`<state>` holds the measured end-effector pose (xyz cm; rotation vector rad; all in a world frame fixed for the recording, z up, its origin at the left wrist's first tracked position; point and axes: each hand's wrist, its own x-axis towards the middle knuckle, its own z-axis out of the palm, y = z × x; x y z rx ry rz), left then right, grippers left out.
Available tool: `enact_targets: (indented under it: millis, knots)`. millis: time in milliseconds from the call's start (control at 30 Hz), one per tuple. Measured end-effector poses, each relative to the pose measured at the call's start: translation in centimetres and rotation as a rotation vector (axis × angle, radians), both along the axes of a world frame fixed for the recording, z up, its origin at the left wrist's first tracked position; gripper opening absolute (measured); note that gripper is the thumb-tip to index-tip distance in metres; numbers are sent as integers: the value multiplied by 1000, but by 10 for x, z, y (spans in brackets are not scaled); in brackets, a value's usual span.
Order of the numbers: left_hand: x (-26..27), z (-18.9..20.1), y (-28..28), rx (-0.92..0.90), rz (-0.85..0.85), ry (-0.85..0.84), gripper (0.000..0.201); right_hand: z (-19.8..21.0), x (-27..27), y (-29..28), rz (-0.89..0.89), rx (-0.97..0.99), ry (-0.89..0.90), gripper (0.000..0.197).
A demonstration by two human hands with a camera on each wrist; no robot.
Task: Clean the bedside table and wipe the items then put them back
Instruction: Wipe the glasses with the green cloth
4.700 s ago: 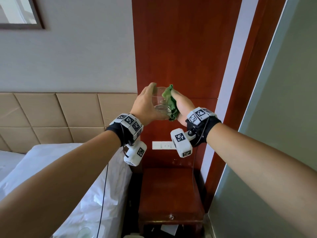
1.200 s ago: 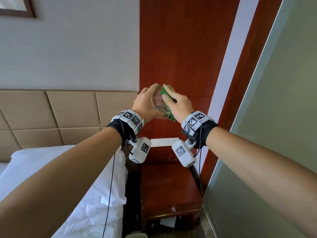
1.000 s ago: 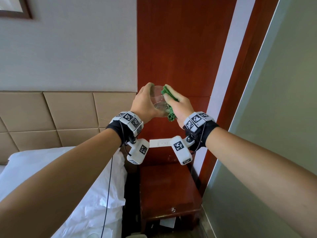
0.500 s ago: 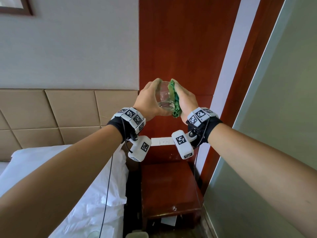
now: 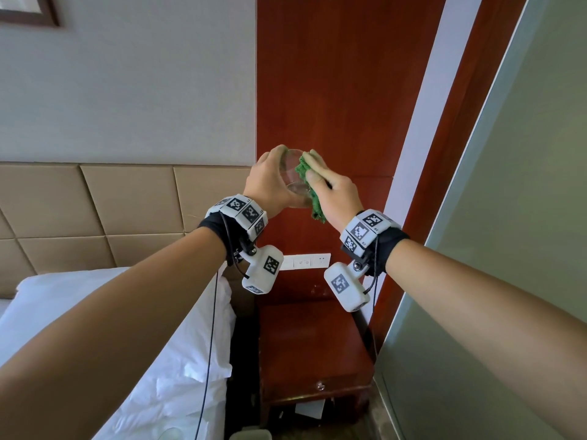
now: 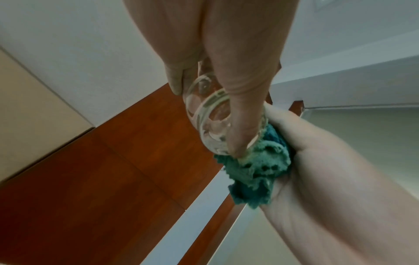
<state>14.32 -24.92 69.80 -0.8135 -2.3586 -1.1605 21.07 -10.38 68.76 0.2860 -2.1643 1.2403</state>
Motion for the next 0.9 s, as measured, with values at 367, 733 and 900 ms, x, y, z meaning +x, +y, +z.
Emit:
enact_targets:
  millis: [367,733,900]
  knots:
    - [5,-4,9,-34,6,28,108,10,-4,2,-70,181,4,38]
    - [9,0,6,-104,-27,46,108,15,-5,0,-123,216,-87,42]
    - [2,-4,3,-67,-26,15,106,5,-7,1,-13,321,-36,45]
